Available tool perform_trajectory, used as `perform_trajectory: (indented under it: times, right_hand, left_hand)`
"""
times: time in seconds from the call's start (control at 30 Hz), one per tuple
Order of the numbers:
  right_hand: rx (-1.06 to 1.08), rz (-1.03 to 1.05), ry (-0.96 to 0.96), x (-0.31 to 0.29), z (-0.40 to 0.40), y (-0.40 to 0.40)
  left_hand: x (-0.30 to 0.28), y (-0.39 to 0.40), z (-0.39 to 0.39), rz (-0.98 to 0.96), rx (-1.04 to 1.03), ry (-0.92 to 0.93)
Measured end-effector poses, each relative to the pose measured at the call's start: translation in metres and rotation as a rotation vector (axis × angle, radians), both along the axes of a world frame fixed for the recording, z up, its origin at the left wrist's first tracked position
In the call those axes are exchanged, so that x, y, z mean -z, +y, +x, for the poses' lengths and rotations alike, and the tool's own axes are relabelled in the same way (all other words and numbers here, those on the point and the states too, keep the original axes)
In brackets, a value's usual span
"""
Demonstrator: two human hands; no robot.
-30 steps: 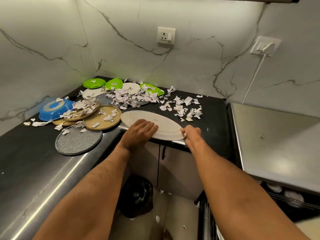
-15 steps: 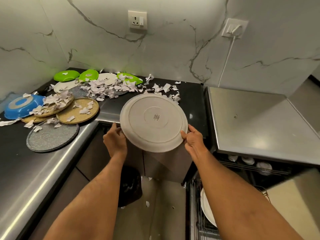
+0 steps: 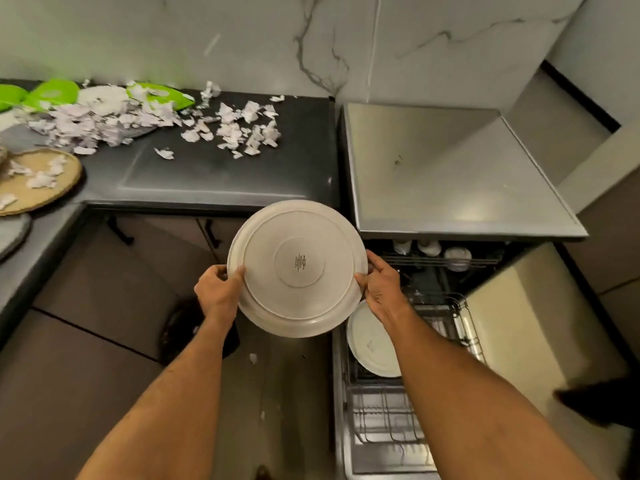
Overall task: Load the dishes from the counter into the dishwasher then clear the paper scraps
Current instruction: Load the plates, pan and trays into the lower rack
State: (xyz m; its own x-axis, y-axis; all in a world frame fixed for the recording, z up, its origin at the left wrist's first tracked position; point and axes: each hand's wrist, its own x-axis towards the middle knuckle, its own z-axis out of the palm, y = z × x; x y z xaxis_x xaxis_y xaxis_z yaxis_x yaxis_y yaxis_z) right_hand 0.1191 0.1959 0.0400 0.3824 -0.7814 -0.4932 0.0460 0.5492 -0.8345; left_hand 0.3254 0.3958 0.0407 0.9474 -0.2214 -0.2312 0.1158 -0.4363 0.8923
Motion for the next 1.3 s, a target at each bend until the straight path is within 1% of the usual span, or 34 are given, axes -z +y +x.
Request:
perform_trajectory:
  times: [0.17, 0.37, 0.53, 0.73, 0.93, 1.07, 1.2, 1.3]
  right_hand:
    - [-0.027, 0.023, 0.107, 0.049, -0.077, -0.026]
    - [-0.007, 0.065, 0.216, 0.114, -0.154, -0.065]
    - [-0.013, 0.091, 0.288, 0.164, -0.198, -0.097]
    - [0.021, 0.117, 0.338, 0.230, -0.237, -0.124]
    - [-0.004, 0.129, 0.407, 0.304, -0.269, -0.145]
    - [-0.069, 0.087, 0.562, 0.338, -0.274, -0.159]
    - [-0.076, 0.081, 0.528, 0.374, -0.279, -0.170]
    - [-0.126, 0.072, 0.575, 0.397, -0.275, -0.179]
  left_hand:
    - [0.054, -0.027, -0.075, 0.138, 0.003, 0.012]
    - [0.098, -0.067, -0.161, 0.169, 0.021, 0.019]
    - [0.142, -0.099, -0.204, 0.234, 0.055, 0.076]
    - [0.212, -0.129, -0.227, 0.325, 0.153, 0.136]
    - [0.285, -0.162, -0.244, 0.386, 0.239, 0.111]
    - [0.332, -0.184, -0.249, 0.436, 0.289, 0.091]
    - [0.378, -0.202, -0.248, 0.501, 0.352, 0.053]
    - [0.405, -0.214, -0.246, 0.550, 0.380, 0.036]
